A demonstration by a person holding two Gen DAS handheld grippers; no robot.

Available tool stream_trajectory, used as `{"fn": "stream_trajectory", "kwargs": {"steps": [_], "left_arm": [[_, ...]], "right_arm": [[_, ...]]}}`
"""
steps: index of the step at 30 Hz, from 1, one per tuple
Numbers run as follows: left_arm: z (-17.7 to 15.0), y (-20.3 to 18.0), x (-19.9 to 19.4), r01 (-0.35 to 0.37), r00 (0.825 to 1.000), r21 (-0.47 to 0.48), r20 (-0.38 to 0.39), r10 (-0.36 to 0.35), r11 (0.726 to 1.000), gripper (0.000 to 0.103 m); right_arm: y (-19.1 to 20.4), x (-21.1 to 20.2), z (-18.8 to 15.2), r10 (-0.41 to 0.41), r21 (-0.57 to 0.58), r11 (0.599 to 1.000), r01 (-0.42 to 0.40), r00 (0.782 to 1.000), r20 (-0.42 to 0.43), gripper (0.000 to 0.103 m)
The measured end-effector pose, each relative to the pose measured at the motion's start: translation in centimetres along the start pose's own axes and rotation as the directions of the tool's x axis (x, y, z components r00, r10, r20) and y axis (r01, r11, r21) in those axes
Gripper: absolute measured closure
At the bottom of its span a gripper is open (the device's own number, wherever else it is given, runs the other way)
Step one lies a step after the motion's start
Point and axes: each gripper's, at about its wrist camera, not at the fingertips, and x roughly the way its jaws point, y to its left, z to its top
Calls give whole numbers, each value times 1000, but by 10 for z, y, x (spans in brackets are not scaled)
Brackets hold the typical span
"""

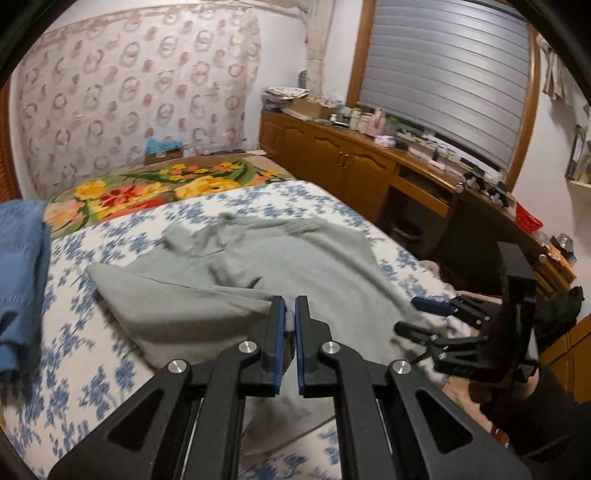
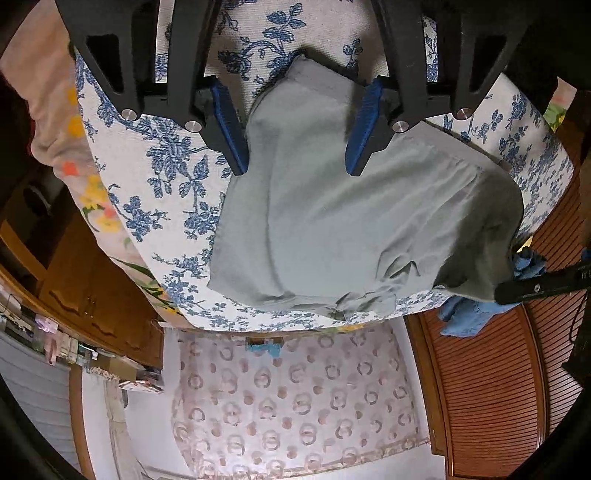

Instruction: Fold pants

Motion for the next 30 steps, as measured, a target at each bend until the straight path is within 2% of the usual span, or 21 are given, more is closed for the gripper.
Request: {"fn": "stream_trajectory", "kwargs": {"steps": [6, 9, 14, 15, 18, 19, 21, 22, 24, 30], "left_arm": [[20, -18, 8, 60, 998, 13, 8, -60, 998, 97], [25, -26, 15, 59, 998, 34, 3, -60, 998, 97], [20, -17, 19, 42, 999, 5, -21, -41, 999, 95], [17, -14, 20, 22, 999, 0, -32, -22, 1000, 92], [11, -4, 19, 0, 999, -13, -40, -1, 1000, 66], [7, 3, 16, -8, 999, -26, -33, 7, 1000, 53], [2, 12, 12, -32, 999, -44, -24, 31, 999, 44], [-2, 18, 10, -41, 999, -51, -28, 40, 998, 36], [-10, 29, 9, -54, 998, -66, -43, 51, 996, 32], [-42, 58, 13, -139, 986, -115, -110, 127, 984, 31]], "right_arm": [[-3, -2, 1, -7, -2, 1000, 7, 1000, 5, 49], [-2, -3, 2, -7, 0, 1000, 7, 1000, 7, 49], [-2, -1, 2, -6, -3, 1000, 6, 1000, 4, 49], [-1, 0, 2, -6, -4, 1000, 6, 1000, 3, 49], [0, 0, 4, -3, -4, 1000, 3, 1000, 0, 49], [1, 0, 5, -1, -5, 1000, 1, 1000, 0, 49], [2, 1, 5, 4, -9, 1000, -4, 1000, -1, 49], [4, 2, 6, 5, -14, 1000, -5, 1000, -2, 49], [7, 3, 9, 13, -21, 1000, -13, 1000, -3, 49], [20, 7, 17, 49, -47, 998, -48, 999, 4, 51]]}}
